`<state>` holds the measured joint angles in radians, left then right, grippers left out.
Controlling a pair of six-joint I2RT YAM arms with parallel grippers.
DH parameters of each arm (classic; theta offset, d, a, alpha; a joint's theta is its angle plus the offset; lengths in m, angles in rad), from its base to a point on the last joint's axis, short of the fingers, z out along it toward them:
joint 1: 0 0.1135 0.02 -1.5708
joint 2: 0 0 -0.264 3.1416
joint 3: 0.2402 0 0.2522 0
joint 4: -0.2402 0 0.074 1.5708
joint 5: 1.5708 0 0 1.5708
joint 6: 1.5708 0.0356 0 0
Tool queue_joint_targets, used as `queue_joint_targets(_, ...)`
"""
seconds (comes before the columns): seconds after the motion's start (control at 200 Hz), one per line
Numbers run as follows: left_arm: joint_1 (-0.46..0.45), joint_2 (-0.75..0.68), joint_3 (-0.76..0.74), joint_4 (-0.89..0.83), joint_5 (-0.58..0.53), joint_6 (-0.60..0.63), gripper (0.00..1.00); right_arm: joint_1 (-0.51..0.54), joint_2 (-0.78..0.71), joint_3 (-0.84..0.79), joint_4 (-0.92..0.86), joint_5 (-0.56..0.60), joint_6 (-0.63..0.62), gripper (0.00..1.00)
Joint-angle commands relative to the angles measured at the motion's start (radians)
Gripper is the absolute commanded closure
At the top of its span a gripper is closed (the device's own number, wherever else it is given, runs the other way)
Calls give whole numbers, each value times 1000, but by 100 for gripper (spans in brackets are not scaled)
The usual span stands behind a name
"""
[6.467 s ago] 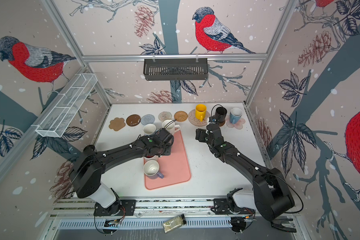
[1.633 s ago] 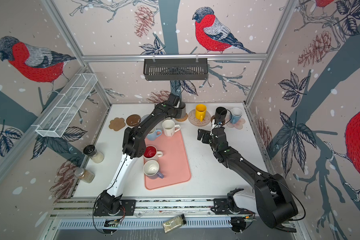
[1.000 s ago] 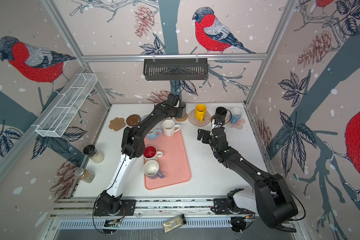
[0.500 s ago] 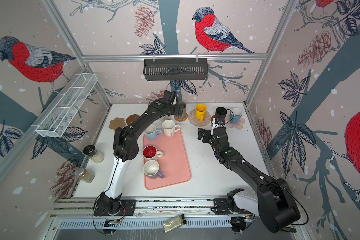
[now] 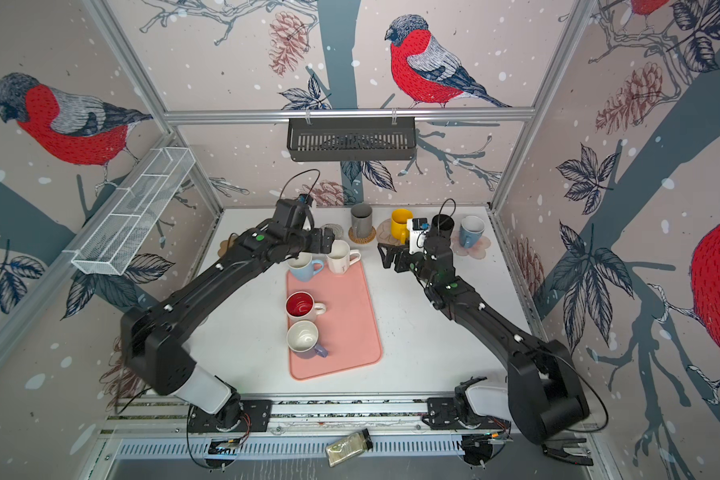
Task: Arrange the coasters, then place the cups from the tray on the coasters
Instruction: 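Move the right gripper to the white 'Simple' mug while the left gripper draws back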
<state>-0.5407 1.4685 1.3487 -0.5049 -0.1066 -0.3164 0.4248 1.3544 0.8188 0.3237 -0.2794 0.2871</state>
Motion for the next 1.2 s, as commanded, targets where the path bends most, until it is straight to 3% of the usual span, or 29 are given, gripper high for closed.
queue_joint_targets(0.0, -1, -173, -186, 143, -24, -40, 2, 6, 101, 71, 41, -154, -29, 0)
queue_joint_targets(0.31, 15, -459, -413, 9, -75, -29, 3, 6, 409, 271, 108, -323, -17, 1)
queue_joint_targets(0.44, 51, -475, -499, 37, -81, -48, 3, -3, 487, 290, 199, -385, 7, 1)
queue_joint_targets(0.625, 137, -484, -531, 87, 31, -68, 3, 3, 613, 363, 235, -494, 9, 7)
queue_joint_targets(0.86, 176, -513, -543, 96, 34, -60, 4, 18, 664, 377, 249, -555, -13, 11)
queue_joint_targets(1.196, 217, -519, -551, 113, 67, -76, 4, 82, 600, 255, 312, -516, -60, 14)
